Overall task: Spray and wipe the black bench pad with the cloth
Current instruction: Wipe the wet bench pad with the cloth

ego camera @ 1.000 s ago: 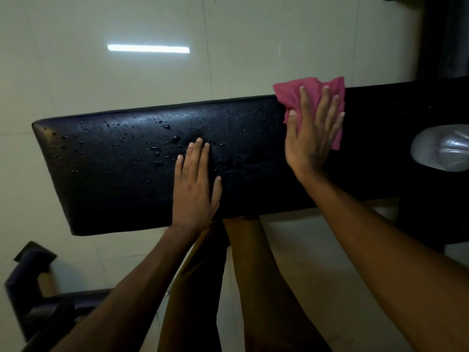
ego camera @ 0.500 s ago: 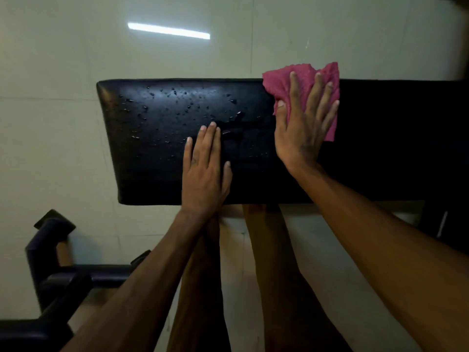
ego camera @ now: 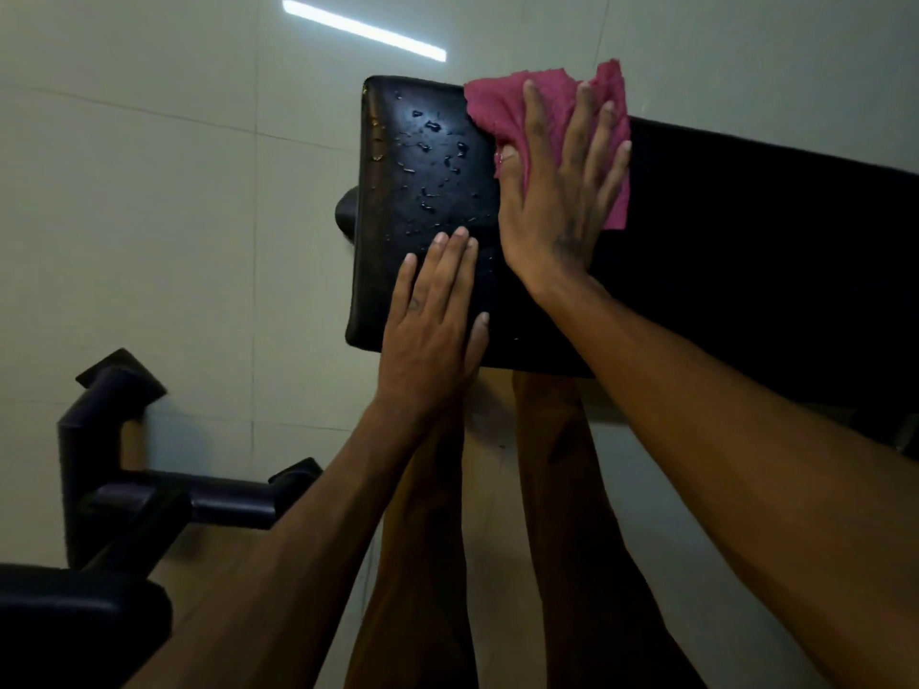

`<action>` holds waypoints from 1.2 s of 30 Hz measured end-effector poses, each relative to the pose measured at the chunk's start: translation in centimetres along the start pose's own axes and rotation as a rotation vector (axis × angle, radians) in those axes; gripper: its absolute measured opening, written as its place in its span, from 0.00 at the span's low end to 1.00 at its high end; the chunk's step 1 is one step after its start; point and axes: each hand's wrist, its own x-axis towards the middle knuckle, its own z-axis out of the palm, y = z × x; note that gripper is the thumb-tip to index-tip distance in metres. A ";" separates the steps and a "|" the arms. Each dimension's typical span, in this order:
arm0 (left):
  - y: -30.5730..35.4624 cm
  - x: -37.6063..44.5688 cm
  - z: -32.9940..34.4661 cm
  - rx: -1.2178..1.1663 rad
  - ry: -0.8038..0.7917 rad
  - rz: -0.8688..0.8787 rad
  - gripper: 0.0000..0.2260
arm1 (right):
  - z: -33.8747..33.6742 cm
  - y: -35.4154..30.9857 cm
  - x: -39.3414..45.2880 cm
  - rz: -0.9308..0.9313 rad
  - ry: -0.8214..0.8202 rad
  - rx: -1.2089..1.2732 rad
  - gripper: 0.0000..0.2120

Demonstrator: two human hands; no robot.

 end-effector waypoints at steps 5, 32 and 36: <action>-0.9 -1.4 -0.2 -0.030 0.029 -0.050 0.29 | 0.2 -3.2 0.5 -0.147 -0.043 -0.034 0.28; 1.5 -2.3 -4.3 -0.299 0.212 -0.303 0.25 | -3.8 1.1 -1.7 -1.103 -0.359 -0.152 0.39; 0.1 1.3 -3.0 -0.155 0.154 -0.157 0.22 | -5.1 8.0 -0.4 -0.700 -0.203 -0.035 0.29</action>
